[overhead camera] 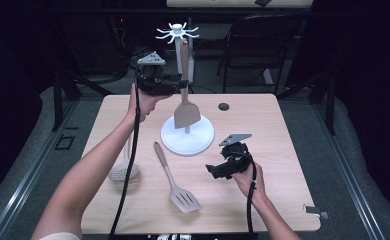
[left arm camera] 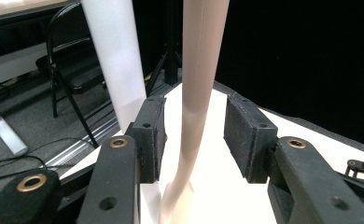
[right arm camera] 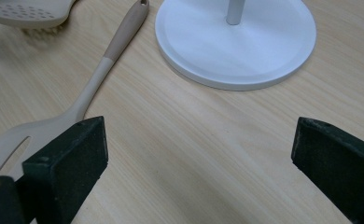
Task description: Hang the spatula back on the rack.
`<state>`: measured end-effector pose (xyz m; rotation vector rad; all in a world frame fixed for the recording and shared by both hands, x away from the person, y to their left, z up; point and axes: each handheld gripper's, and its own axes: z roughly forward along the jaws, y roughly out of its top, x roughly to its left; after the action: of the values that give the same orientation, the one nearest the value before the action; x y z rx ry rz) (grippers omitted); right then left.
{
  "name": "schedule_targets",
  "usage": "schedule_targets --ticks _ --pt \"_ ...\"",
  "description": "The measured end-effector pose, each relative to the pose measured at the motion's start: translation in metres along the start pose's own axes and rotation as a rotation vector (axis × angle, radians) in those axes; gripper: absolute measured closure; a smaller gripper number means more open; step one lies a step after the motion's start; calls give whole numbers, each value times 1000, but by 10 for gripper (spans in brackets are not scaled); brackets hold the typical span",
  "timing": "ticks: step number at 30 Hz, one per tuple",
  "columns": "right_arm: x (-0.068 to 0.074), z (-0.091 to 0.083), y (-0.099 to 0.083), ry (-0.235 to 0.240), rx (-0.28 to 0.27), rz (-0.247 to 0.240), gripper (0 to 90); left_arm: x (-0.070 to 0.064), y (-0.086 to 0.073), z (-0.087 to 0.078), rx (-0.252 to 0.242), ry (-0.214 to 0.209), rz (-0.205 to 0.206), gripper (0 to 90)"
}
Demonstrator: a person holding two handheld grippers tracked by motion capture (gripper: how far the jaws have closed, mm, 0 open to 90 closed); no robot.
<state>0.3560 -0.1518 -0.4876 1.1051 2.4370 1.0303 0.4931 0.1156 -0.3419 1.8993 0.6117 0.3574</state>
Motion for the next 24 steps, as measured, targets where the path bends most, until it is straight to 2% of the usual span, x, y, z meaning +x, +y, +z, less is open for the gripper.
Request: schedule_targets --ticks 6,7,16,18,24 --pt "0 0 0 -2 6 -3 33 -1 -2 -12 -9 9 7 614" --pt "1 1 0 -2 4 0 34 -2 -2 -16 -8 23 12 632" --pt "0 3 -1 -1 13 -6 36 1 1 -31 -21 60 15 734" --pt "0 3 -1 -1 17 -3 36 3 3 -36 -33 79 18 762" --pt "-1 5 -1 1 26 -8 38 5 10 -45 -47 98 25 828"
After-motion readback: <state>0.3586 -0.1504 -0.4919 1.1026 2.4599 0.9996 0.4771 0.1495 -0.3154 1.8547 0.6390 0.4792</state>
